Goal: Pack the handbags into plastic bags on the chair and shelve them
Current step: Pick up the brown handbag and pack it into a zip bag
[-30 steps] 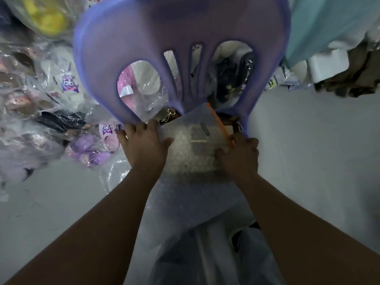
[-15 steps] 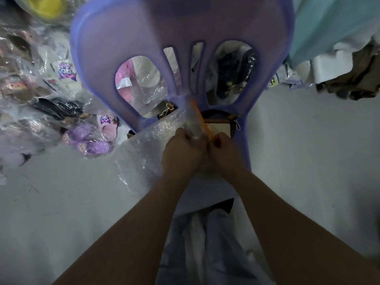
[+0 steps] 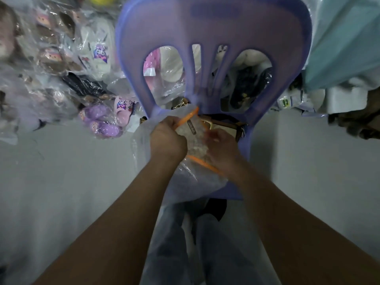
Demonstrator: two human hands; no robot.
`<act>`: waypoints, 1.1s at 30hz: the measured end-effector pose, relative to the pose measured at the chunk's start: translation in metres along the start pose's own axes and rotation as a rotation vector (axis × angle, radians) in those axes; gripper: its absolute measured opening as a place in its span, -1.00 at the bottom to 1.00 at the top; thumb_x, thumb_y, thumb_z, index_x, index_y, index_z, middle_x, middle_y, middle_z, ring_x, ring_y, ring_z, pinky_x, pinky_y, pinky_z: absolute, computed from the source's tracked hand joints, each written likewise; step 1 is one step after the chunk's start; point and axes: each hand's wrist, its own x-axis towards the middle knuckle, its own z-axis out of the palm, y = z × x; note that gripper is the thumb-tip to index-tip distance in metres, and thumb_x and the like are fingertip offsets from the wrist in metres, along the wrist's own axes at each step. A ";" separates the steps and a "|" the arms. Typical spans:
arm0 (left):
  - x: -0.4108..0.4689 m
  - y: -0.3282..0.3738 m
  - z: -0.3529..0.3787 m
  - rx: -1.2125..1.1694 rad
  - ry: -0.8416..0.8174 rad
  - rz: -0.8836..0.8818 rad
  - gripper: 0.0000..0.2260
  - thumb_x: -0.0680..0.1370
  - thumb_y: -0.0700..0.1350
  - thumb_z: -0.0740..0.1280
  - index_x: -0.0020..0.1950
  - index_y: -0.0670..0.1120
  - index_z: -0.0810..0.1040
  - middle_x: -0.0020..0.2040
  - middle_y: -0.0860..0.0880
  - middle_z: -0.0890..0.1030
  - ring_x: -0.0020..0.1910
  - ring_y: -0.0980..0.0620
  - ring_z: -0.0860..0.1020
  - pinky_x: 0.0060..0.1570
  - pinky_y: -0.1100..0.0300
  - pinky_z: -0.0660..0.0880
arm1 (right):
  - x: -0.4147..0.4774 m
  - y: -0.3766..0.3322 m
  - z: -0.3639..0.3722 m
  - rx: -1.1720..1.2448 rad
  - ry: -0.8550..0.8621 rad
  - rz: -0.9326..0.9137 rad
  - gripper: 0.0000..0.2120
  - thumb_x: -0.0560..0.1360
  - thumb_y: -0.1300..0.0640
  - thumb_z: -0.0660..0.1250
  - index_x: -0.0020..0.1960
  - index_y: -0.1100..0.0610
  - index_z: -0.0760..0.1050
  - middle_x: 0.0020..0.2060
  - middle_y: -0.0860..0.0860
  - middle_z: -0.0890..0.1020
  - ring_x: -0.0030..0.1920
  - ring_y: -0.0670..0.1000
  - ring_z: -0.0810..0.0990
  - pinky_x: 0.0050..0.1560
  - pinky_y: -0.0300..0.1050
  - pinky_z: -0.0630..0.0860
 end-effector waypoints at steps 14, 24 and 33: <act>0.010 -0.045 -0.093 0.411 0.623 0.344 -0.61 0.46 -0.26 0.19 0.15 0.00 0.68 0.17 -0.03 0.61 0.18 -0.15 0.52 0.05 -0.01 0.49 | -0.003 -0.010 0.045 -0.295 0.106 -0.034 -0.78 0.39 -0.08 0.42 -0.13 0.06 0.65 -0.18 0.07 0.70 -0.07 0.18 0.67 0.01 0.13 0.63; 0.017 -0.065 -0.071 0.503 0.594 0.449 -0.45 0.31 -0.40 0.20 0.19 -0.07 0.67 0.17 -0.12 0.62 0.09 -0.27 0.52 -0.05 -0.03 0.52 | 0.018 0.000 0.029 -0.376 0.284 -0.324 -0.92 0.52 0.06 0.38 -0.03 0.04 0.60 -0.05 0.02 0.65 0.00 0.06 0.59 0.10 0.04 0.51; 0.038 -0.095 -0.077 0.708 0.499 0.305 -0.55 0.41 -0.35 0.23 0.22 -0.08 0.66 0.21 -0.14 0.58 0.11 -0.32 0.45 0.02 -0.09 0.43 | 0.048 0.004 0.016 -0.837 0.186 -0.196 -0.16 0.38 -0.22 0.44 0.55 -0.02 0.21 0.43 0.16 0.39 0.45 0.25 0.30 0.44 0.14 0.24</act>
